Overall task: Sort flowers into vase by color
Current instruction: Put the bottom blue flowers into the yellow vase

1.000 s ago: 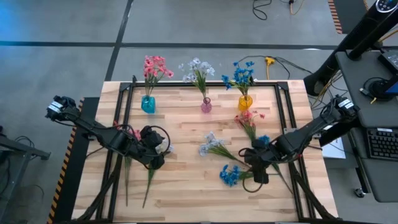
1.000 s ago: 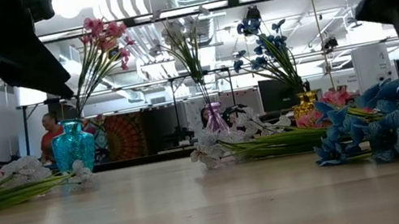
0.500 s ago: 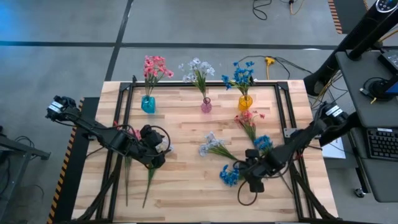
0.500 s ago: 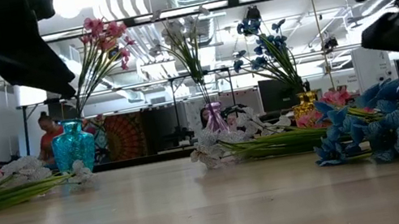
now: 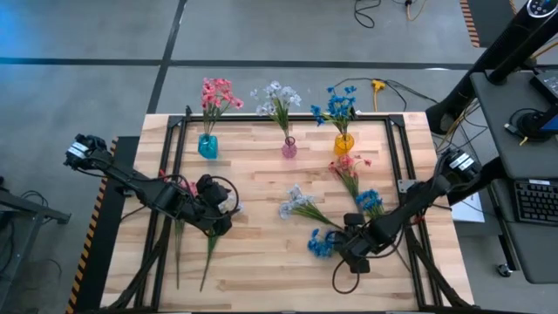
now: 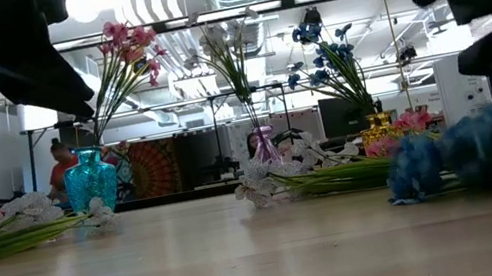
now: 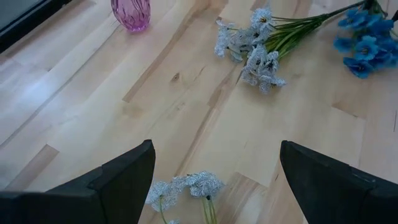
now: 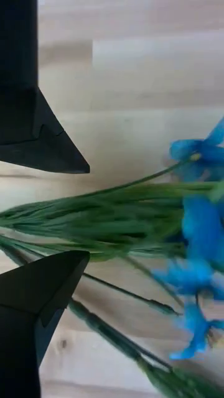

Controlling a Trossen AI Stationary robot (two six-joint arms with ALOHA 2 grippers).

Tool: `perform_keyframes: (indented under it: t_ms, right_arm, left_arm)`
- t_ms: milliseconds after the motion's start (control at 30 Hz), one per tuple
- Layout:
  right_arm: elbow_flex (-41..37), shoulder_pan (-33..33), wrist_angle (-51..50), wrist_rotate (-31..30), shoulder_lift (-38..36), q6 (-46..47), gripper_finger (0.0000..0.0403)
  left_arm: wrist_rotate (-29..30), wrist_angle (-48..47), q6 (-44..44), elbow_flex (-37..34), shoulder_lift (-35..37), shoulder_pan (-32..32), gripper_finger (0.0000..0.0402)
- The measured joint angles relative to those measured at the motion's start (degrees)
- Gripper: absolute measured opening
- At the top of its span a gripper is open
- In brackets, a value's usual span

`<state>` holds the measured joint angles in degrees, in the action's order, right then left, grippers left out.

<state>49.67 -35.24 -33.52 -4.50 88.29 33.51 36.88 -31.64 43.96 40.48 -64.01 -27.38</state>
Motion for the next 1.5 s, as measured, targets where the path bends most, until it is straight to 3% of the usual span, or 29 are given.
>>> perform_keyframes:
  t_ms: [300,433,733,933,1167,1367,1500]
  right_arm:
    - [1.38,0.00,-0.38,-0.21,5.65,-0.43,0.0195]
    - [2.04,-0.02,-0.56,0.01,4.89,-0.56,0.0154]
    - [2.45,0.26,-0.45,0.18,-0.29,-0.69,0.0021]
    - [2.45,1.71,1.49,-3.43,-8.61,-1.70,0.0021]
    - [1.39,4.69,15.79,-13.96,-17.93,-16.04,0.0022]
    - [-2.28,8.42,35.16,-10.70,-20.37,-33.36,0.0022]
    - [-4.06,11.78,44.85,-6.56,-19.60,-39.66,0.0022]
  left_arm:
    - [0.11,0.15,0.00,-0.02,0.02,0.00,0.0327]
    - [0.15,0.15,-0.01,-0.02,0.02,0.00,0.0327]
    - [0.20,0.15,0.01,-0.04,0.01,0.00,0.0327]
    - [0.22,0.19,0.01,-0.08,0.01,0.00,0.0327]
    - [0.24,0.39,0.01,-0.08,0.02,0.00,0.0327]
    - [1.67,0.55,-0.21,-0.10,0.00,0.00,0.0327]
    - [1.76,0.64,-0.21,-0.10,0.02,0.00,0.0327]
